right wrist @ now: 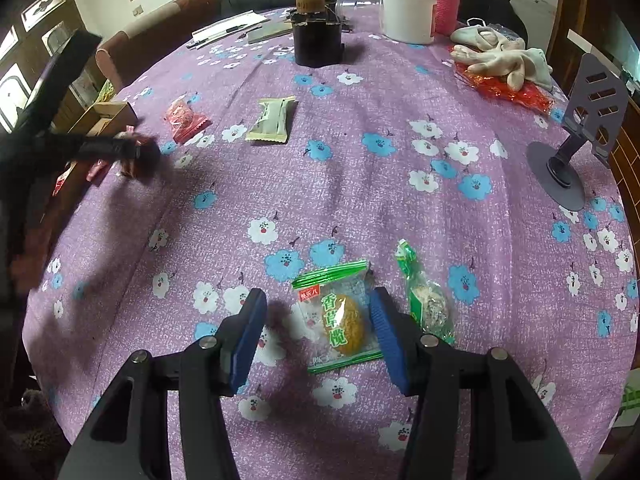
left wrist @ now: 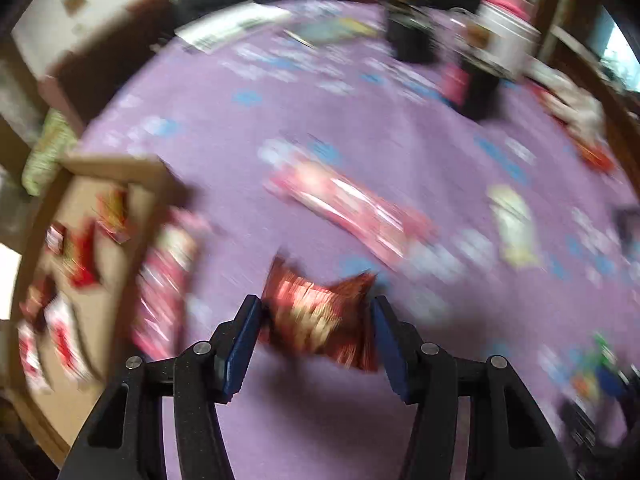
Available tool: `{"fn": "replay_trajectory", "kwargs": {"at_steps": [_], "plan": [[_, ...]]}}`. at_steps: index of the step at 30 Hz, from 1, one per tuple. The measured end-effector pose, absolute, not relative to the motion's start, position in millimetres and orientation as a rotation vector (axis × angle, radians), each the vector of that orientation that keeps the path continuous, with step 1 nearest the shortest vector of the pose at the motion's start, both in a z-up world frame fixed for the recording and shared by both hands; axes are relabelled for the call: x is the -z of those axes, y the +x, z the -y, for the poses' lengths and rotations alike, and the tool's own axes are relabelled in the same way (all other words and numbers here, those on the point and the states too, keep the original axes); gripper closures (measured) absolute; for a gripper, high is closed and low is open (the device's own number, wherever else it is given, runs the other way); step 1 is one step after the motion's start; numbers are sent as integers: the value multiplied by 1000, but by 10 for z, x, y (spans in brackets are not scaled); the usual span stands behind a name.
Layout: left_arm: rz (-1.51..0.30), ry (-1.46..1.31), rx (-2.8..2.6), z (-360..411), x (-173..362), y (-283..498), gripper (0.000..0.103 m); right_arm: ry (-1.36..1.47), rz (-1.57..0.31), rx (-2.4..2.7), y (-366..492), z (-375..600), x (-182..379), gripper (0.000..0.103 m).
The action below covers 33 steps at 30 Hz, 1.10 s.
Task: Organize snacks
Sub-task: 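Close the right tool on the green-print cake packet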
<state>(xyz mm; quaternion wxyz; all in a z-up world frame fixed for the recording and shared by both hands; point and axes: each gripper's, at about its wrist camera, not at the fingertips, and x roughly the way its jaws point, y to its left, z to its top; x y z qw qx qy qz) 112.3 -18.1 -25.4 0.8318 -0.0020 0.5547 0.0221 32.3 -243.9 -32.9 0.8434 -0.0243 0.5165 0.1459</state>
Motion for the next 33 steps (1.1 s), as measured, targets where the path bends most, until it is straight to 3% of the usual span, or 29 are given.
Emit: {"fn": "replay_trajectory", "kwargs": {"at_steps": [4,20,23,28,31,33], "plan": [[-1100,44,-25,381,70,967,43,-52,-1093,-311,328,2434,333,48],[-1191,-156,21,42,231,1109,43,-81,-1100,-312,329,2398,343,43],[-1228,-183,38,26,337,1156,38,-78,-1099,-312,327,2398,342,43],[-1229,-125,69,93,338,1125,38,-70,-1099,-309,332,2405,339,43],[-1219,-103,86,123,327,1066,47,-62,-1093,-294,315,2407,338,45],[-1212,-94,110,150,303,992,57,-76,-1079,-258,273,2413,337,56]]}}
